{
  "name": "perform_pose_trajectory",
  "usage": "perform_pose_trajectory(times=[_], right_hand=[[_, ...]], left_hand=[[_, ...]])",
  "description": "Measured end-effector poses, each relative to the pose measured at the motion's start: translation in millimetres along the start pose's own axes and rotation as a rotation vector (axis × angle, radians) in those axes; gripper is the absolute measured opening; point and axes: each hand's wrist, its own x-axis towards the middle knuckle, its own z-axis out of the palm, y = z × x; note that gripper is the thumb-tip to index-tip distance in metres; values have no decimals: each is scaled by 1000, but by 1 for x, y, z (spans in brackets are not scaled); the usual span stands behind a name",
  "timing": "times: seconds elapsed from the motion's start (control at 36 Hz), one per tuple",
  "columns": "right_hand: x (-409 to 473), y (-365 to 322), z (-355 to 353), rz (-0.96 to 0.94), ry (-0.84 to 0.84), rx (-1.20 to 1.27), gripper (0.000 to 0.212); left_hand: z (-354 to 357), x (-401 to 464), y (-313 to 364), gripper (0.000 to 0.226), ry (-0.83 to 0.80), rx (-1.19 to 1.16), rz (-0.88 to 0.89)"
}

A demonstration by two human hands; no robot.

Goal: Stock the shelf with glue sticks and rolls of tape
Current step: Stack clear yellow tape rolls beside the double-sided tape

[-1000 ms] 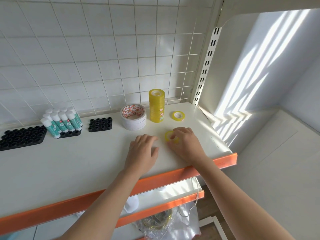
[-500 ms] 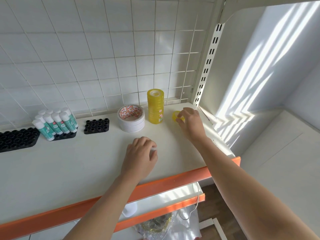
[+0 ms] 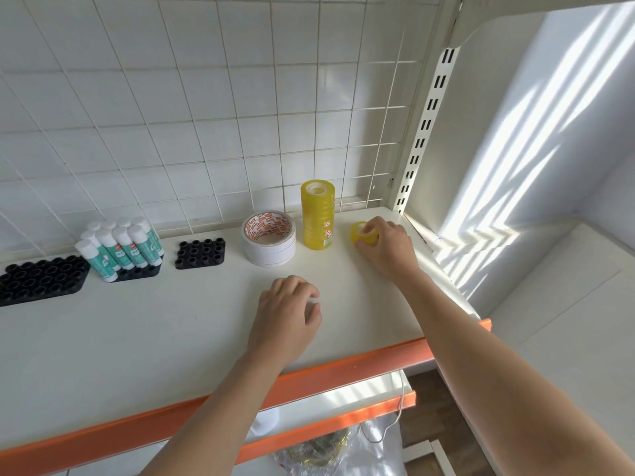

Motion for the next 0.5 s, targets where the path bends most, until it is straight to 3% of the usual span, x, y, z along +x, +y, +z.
perform_pose_trajectory(times=[0.5], right_hand=[[3, 1, 5, -4, 21, 41, 28]], left_hand=[[1, 1, 1, 11, 15, 13, -2]])
